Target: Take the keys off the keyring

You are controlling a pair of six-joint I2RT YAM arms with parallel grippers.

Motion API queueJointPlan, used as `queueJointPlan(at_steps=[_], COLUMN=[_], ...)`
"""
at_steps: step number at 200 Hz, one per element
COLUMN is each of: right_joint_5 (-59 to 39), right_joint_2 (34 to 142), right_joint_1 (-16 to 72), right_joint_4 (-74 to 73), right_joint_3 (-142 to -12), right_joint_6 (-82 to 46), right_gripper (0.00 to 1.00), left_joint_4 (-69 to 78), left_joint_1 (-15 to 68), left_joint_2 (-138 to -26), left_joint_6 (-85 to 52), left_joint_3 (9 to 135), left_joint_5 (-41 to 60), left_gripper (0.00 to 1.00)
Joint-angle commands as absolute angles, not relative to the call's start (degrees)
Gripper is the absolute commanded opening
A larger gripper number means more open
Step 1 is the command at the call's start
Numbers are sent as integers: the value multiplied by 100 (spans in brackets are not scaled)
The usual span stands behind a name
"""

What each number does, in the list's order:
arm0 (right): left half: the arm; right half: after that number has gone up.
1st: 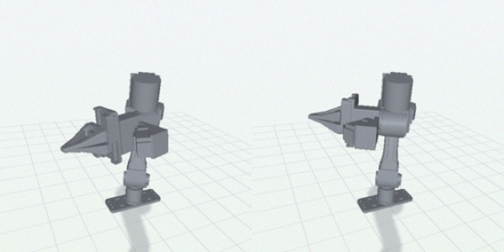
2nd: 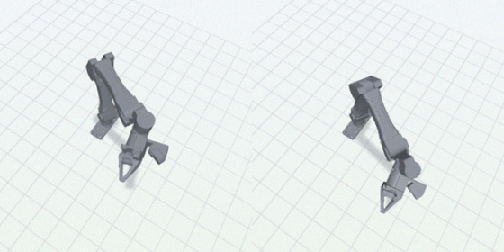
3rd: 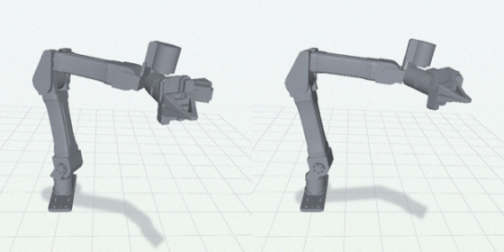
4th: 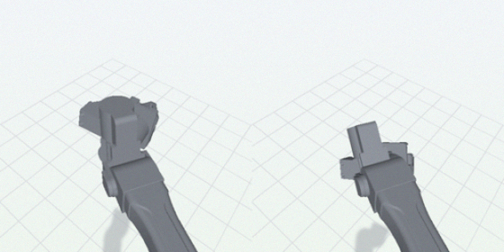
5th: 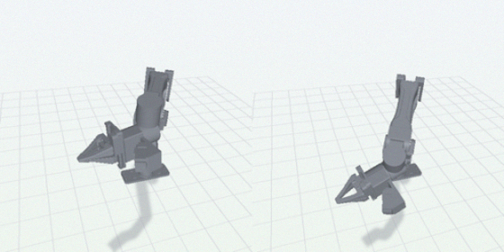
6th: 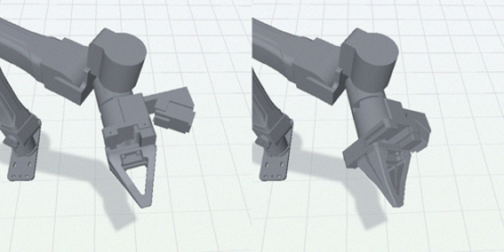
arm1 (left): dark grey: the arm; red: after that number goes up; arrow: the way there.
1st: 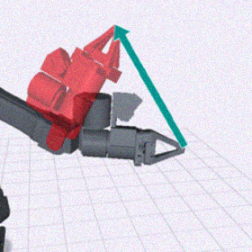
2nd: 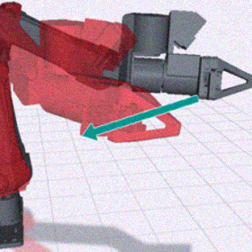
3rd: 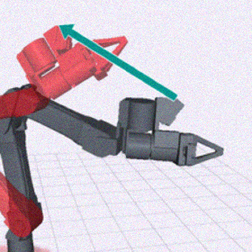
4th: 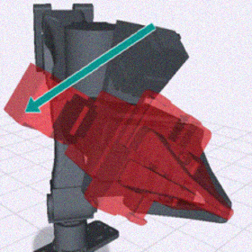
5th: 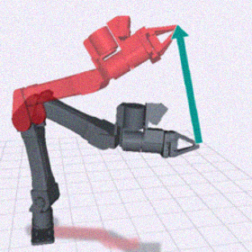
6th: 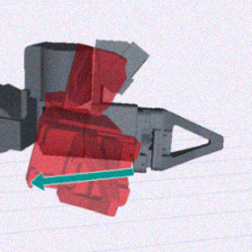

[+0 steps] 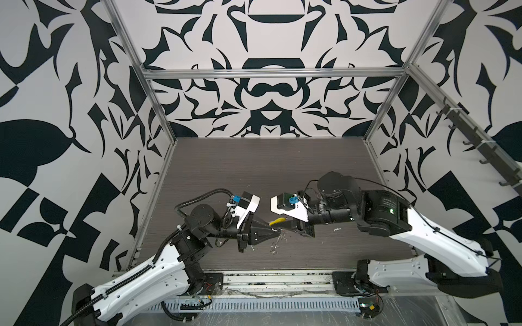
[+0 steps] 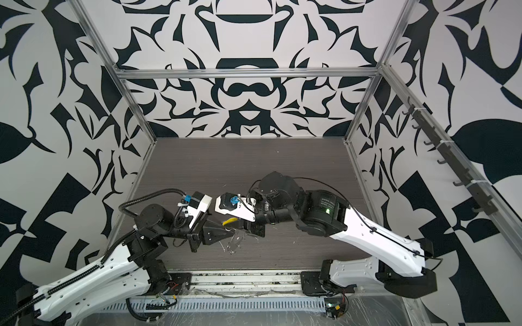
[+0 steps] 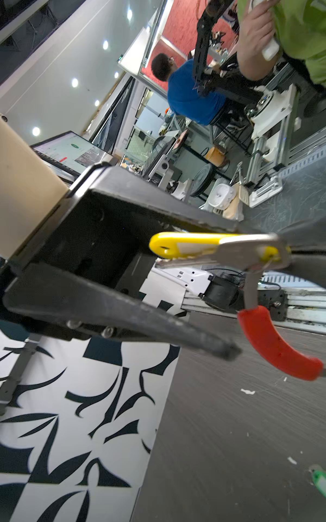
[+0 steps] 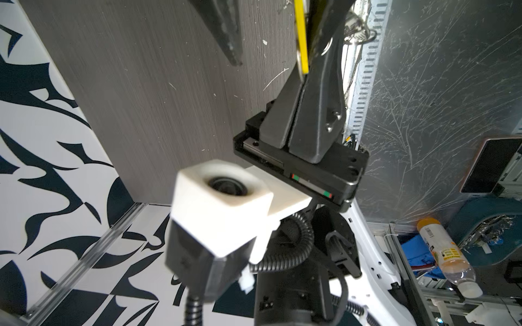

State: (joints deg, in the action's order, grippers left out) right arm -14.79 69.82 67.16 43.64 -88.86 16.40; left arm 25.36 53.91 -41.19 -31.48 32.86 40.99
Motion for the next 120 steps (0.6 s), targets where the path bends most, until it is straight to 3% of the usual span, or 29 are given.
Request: queueJointPlan(at_steps=[1,66,120], right_joint_5=[-1265,-1019,-998], right_joint_2=[7435,7775,7746], right_joint_1=[6789,6728,6714], right_joint_4=[4108,4105,3785], right_joint_3=[-9210,-9600,-9624], right_joint_6=[1426,1417,1358], right_gripper=[43,55,56], left_joint_4=[3395,4104,4315], left_joint_1=[5422,5422,5422], left_joint_2=[-4144,-4022,-3639], left_joint_6=[-3111,-3199,-3156], left_joint_3=[3181,2795,2414], left_joint_5=[3538,3107,2585], left_gripper=[0,0,0])
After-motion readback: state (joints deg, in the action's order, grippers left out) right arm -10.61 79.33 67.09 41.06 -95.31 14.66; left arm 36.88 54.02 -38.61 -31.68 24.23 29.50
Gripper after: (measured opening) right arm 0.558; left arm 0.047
